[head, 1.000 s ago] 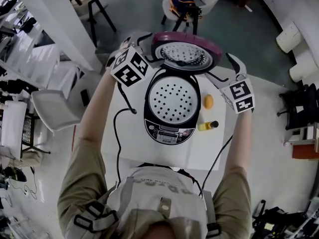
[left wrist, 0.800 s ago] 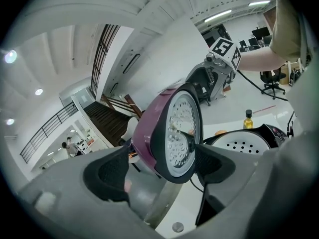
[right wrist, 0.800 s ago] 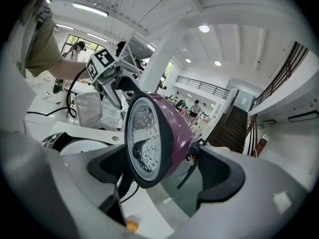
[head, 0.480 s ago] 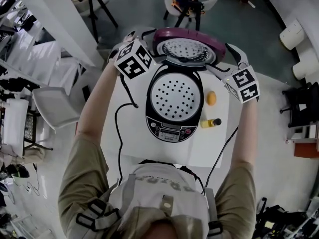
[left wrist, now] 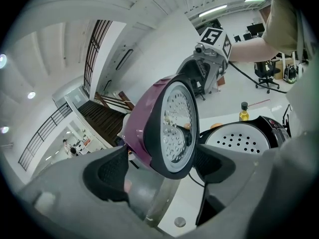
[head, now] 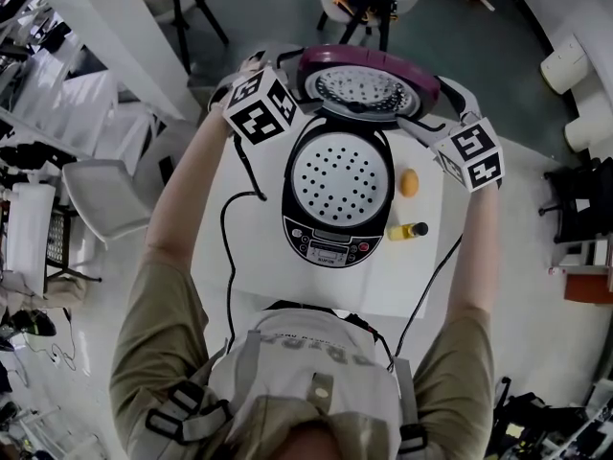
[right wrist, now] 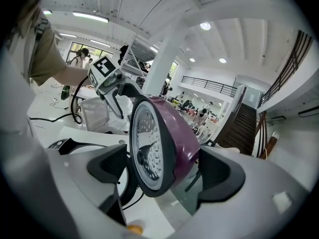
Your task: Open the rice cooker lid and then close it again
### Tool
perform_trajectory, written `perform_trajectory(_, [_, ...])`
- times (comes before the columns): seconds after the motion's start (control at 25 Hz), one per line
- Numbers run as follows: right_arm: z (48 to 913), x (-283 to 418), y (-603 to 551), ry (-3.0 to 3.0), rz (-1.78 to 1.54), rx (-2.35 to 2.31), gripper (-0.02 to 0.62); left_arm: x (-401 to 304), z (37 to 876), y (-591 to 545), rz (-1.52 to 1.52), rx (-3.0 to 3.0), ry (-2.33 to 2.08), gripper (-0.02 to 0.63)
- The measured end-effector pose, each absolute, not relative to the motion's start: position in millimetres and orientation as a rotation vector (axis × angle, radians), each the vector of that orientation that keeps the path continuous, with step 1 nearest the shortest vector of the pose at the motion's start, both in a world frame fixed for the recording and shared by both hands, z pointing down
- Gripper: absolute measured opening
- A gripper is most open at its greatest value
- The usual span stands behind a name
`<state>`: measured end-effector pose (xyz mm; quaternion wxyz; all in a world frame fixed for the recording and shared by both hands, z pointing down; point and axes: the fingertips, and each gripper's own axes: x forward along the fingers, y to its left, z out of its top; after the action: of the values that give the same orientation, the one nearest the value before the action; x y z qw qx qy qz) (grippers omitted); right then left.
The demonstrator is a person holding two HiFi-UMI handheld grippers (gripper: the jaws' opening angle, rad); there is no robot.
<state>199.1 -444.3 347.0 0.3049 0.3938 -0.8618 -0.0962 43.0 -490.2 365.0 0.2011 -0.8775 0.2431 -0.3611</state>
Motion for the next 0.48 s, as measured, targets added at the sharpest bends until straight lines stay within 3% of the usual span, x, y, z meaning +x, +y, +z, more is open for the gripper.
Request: perform_trajectory(0.48, [348.7,195.2,-426.7,-2.279,-0.254,1.034,0.423,36.5,367.9,-471.0,-1.044,-2.413,0.648,0.431])
